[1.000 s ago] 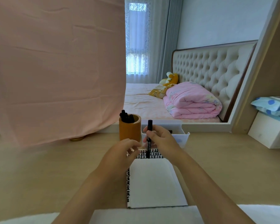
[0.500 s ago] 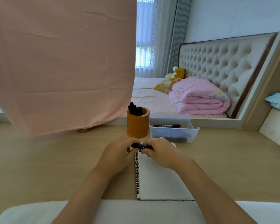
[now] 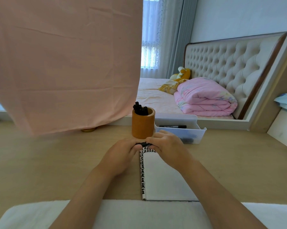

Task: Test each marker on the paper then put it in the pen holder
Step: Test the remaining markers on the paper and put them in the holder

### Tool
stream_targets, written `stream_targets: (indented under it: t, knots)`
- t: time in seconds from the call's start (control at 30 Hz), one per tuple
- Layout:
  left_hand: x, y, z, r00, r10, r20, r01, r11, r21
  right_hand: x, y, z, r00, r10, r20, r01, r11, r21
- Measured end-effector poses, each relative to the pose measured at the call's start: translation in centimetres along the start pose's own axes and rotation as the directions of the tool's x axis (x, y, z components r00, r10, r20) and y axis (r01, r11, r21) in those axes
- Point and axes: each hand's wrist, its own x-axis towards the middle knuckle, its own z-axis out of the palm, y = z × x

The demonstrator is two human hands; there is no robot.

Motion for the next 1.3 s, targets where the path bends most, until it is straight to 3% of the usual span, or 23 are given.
stream_targets:
  t: [0.13,0.33,0.5,0.6,0.7,0.8,1.0,1.13,1.23,1.3]
  knots:
    - [0.0,-0.3,0.1,0.998,-0.052,0.028,0.052,0.999,-0.002,0.2,-0.4,-0.4,1.000,-0.007,0.000,0.007,1.000,-0.002]
    - [0.1,-1.3,0.3,1.000,0.028,-0.002,-0.027,0.995,0.094,0.0,-0.7,-0.6,0.938,0.213,0.273,-0.280,0.931,0.235]
    - [-0.1,-1.4,0.3,0.993,-0.114,0.043,0.114,0.993,-0.004,-0.2,0.3,-0.6,0.986,0.131,0.100,-0.139,0.987,0.078]
    - [-0.2,-3.1,-0.2,0.984,-0.177,-0.018,0.176,0.982,-0.062,-0.5,1.1,-0.9,0.976,0.204,0.079,-0.212,0.969,0.124]
    - [-0.1,-4.6,0.1,0.975,-0.179,-0.133,0.187,0.981,0.050,-0.7,1.4,-0.4,0.934,0.307,0.182,-0.344,0.911,0.229]
    - [0.0,-4.8,1.0,0.965,-0.225,-0.133,0.238,0.967,0.092,-0.5,1.4,0.0,0.905,0.348,0.246,-0.413,0.857,0.308]
    - [0.5,-4.5,1.8,0.972,-0.204,-0.114,0.224,0.954,0.201,-0.5,1.0,-0.2,0.907,0.361,0.219,-0.422,0.786,0.453]
    - [0.9,-4.5,1.4,0.983,-0.176,-0.050,0.182,0.967,0.180,-0.2,1.3,-0.4,0.884,0.413,0.220,-0.444,0.591,0.673]
    - [0.4,-3.3,0.6,0.994,-0.050,-0.094,0.061,0.990,0.128,-0.2,1.6,-0.4,0.881,0.379,0.283,-0.434,0.409,0.803]
    - [-0.2,-2.2,0.2,0.998,0.048,-0.050,-0.044,0.996,0.074,-0.3,1.6,-0.4,0.893,0.352,0.281,-0.420,0.422,0.804]
